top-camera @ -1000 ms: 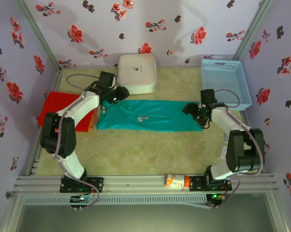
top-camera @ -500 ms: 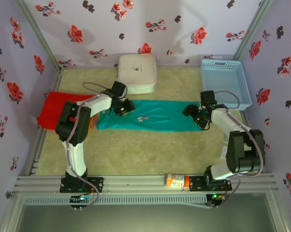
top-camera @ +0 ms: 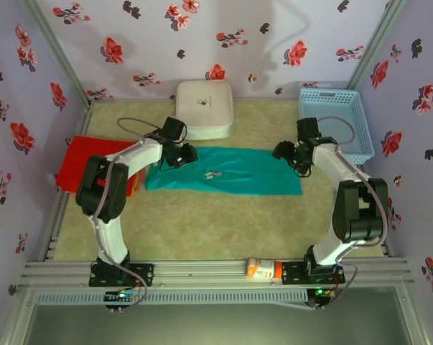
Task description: Fold and stack the t-shirts
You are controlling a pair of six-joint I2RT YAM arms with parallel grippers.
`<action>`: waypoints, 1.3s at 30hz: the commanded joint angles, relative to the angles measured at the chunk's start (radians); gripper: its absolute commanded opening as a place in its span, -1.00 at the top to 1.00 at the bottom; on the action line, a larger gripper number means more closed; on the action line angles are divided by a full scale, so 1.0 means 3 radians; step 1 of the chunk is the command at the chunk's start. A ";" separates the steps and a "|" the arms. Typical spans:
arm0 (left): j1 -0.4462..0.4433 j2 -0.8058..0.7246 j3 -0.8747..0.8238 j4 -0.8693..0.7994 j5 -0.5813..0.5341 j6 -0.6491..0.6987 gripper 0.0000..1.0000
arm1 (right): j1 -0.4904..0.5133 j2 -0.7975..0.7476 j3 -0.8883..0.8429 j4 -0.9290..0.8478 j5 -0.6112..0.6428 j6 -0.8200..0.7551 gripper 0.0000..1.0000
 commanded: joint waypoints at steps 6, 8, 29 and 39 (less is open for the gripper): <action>-0.0134 -0.0824 -0.1187 0.0225 -0.0404 -0.0148 0.16 | 0.0253 0.0879 0.0779 -0.0427 0.0533 -0.0303 -0.35; -0.0134 -0.0920 -0.1366 0.0301 -0.0471 -0.0196 0.15 | 0.0288 0.1002 0.0854 -0.0416 0.0615 -0.0290 -0.34; -0.0094 0.0133 -0.0345 -0.0109 -0.0604 0.0233 0.14 | 0.0982 0.0965 0.0284 -0.1093 0.0990 -0.0454 -0.07; -0.0109 0.0391 0.0075 -0.0262 -0.0439 0.0390 0.17 | 0.2098 0.0539 -0.0107 -0.1014 0.0524 0.0198 -0.06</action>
